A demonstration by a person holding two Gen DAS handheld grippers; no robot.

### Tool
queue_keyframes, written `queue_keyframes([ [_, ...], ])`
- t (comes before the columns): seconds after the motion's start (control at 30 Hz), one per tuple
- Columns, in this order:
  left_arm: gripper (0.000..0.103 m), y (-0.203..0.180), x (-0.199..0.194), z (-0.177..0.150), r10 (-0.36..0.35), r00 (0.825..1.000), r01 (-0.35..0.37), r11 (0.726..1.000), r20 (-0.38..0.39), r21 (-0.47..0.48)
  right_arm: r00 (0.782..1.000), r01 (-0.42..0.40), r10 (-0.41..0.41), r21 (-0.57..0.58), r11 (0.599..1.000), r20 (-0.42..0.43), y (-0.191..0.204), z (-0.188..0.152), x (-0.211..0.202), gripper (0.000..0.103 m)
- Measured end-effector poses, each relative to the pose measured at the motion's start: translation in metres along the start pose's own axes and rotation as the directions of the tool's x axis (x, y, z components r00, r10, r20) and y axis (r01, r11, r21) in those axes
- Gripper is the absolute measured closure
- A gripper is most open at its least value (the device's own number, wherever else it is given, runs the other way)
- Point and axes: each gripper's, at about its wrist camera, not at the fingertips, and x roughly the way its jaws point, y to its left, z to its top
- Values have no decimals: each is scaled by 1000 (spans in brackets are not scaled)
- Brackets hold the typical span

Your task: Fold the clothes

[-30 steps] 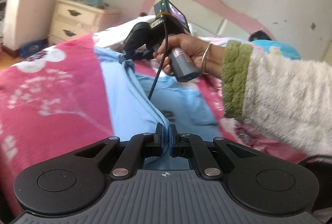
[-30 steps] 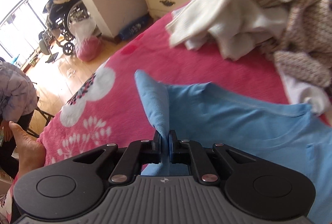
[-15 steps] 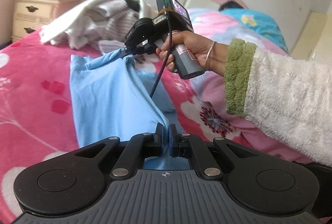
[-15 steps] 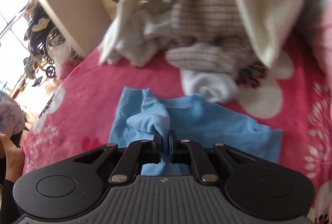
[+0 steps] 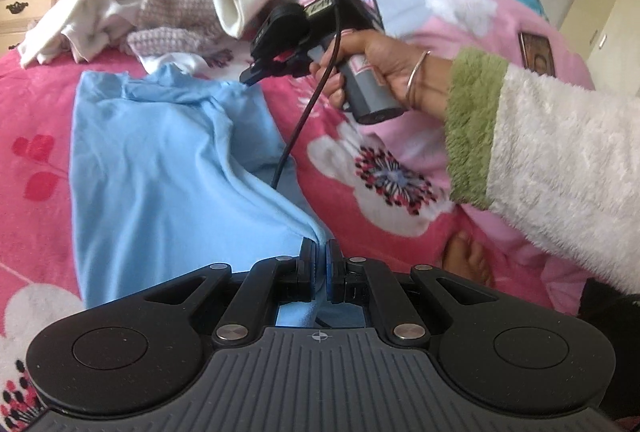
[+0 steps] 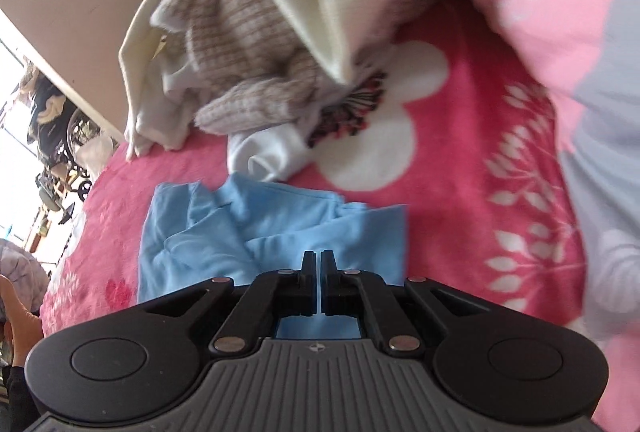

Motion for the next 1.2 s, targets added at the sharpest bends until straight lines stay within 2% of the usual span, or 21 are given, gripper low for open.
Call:
queue_keyframes([
  [0.07,100,-5,7,-1,4,1000,-4,1000,-17,16,998,-68,69,28,997,-11,-10,-2,-3,98],
  [0.13,100,-9,14,-3,6,999,-6,1000,-31,24,995,-101,101,20,995,-10,-11,-4,-3,96],
  [0.2,100,-10,19,-6,7,999,-5,1000,-42,25,993,-115,114,-22,993,-25,-4,-5,1,82],
  [0.27,100,-12,24,-9,7,999,-5,1000,-53,26,992,-125,123,-58,990,-36,7,-6,7,64],
  [0.4,100,-4,30,-14,-7,998,7,1000,-57,8,991,-123,110,-201,972,-75,39,-10,25,63],
  [0.57,100,11,36,-19,-30,998,30,1000,-56,-10,993,-79,35,-405,911,-115,73,-17,46,60],
  [0.67,100,19,36,-21,-49,998,48,998,-47,-29,991,-55,-10,-467,883,-135,80,-22,55,60],
  [0.73,100,22,36,-22,-59,997,57,998,-42,-40,991,-44,-23,-487,872,-132,81,-25,56,65],
  [0.77,100,22,37,-22,-61,997,60,997,-39,-41,991,-44,-23,-484,874,-133,81,-25,57,81],
  [0.87,100,22,37,-23,-65,997,63,997,-32,-44,993,-18,-40,-467,884,-113,81,-24,56,96],
  [1.03,100,21,30,-23,-70,997,69,997,-18,-42,999,-11,-6,-409,912,-40,76,-18,36,98],
  [1.2,100,14,22,-19,-110,994,110,993,0,-35,1000,-19,23,-329,944,8,50,-8,11,98],
])
